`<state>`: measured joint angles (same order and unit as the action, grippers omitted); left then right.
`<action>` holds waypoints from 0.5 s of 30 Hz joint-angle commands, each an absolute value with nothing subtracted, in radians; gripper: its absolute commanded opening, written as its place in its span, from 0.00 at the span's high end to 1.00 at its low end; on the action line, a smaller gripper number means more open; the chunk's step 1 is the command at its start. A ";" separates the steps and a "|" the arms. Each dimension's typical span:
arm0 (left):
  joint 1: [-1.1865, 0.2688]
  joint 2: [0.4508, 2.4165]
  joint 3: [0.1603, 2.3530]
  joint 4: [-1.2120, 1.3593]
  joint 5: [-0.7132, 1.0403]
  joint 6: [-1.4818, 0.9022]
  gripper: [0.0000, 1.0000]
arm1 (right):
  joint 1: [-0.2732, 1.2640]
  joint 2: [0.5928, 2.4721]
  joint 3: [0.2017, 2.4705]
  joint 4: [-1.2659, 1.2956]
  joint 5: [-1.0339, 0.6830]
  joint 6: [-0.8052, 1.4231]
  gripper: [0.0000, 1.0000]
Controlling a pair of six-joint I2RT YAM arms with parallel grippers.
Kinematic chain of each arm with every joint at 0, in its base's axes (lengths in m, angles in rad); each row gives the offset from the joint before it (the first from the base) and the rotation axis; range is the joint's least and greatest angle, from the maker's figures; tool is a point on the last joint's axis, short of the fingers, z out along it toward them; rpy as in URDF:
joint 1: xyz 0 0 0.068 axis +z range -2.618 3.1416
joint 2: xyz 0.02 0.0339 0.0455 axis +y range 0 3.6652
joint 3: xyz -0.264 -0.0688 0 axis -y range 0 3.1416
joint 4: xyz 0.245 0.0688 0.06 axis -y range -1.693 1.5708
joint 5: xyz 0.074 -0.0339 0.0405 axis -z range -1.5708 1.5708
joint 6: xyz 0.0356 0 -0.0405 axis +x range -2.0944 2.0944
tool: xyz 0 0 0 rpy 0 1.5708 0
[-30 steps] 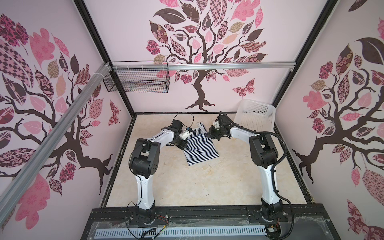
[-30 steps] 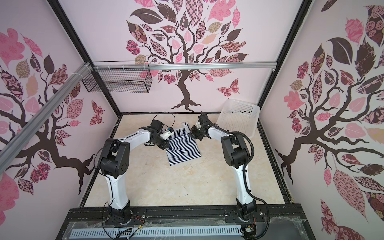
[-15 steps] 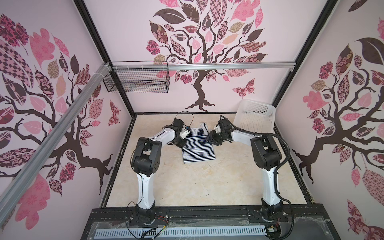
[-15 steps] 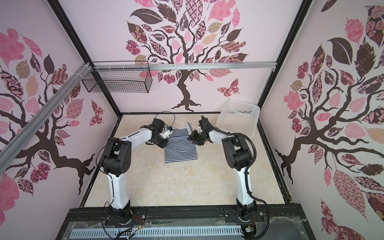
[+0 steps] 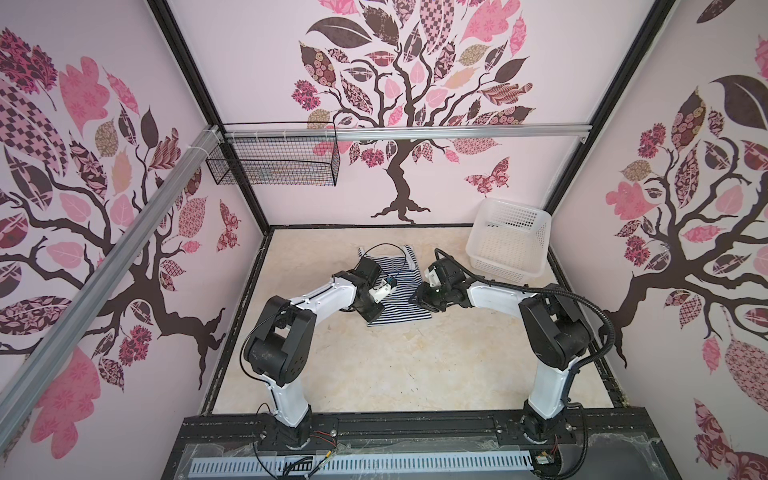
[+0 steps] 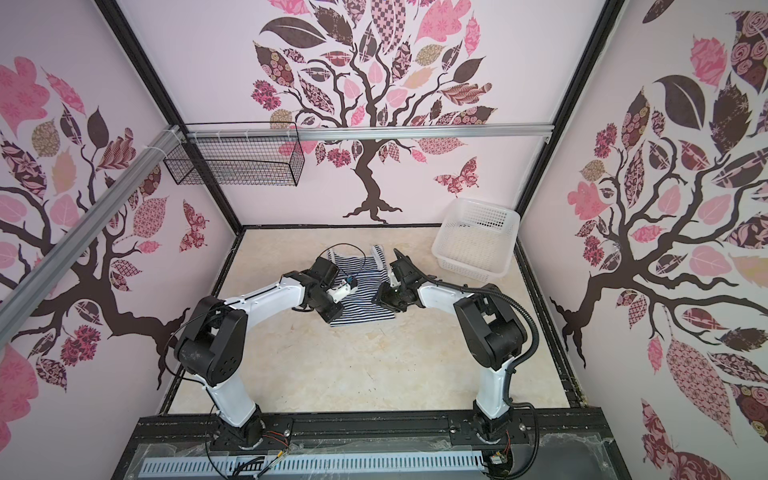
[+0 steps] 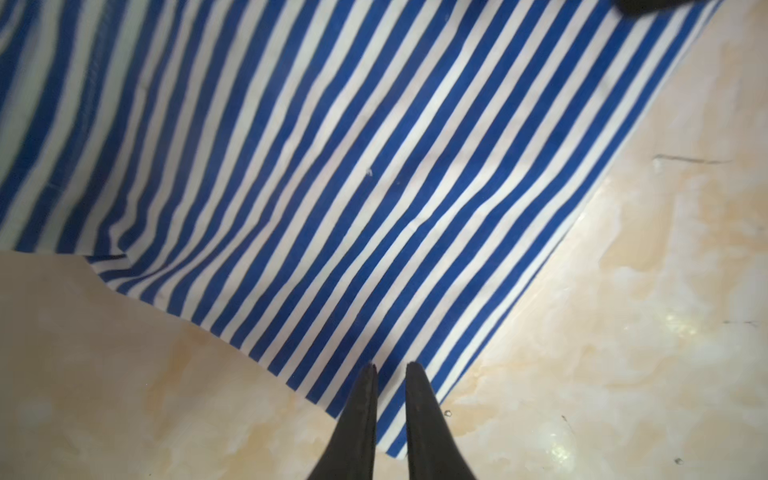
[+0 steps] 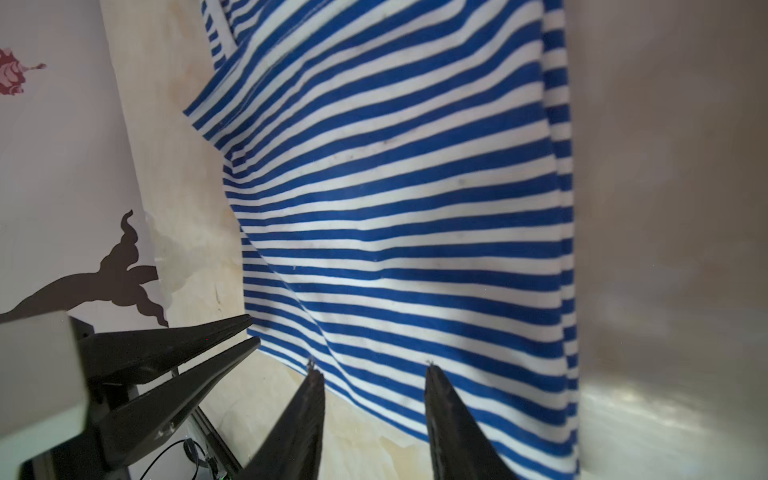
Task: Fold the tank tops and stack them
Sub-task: 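Move both grippers to the near folded edge and grasp its corners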
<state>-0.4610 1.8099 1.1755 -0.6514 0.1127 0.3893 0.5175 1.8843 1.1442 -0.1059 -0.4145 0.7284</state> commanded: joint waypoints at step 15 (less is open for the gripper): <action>-0.449 1.739 0.999 -0.693 0.075 0.458 0.85 | 0.650 1.749 0.828 -0.080 -0.288 0.791 0.55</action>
<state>-0.4503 1.7756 1.0645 -0.6029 0.0586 0.4232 0.6193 1.7702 0.8913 0.0269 -0.3492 0.7567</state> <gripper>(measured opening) 0.154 0.450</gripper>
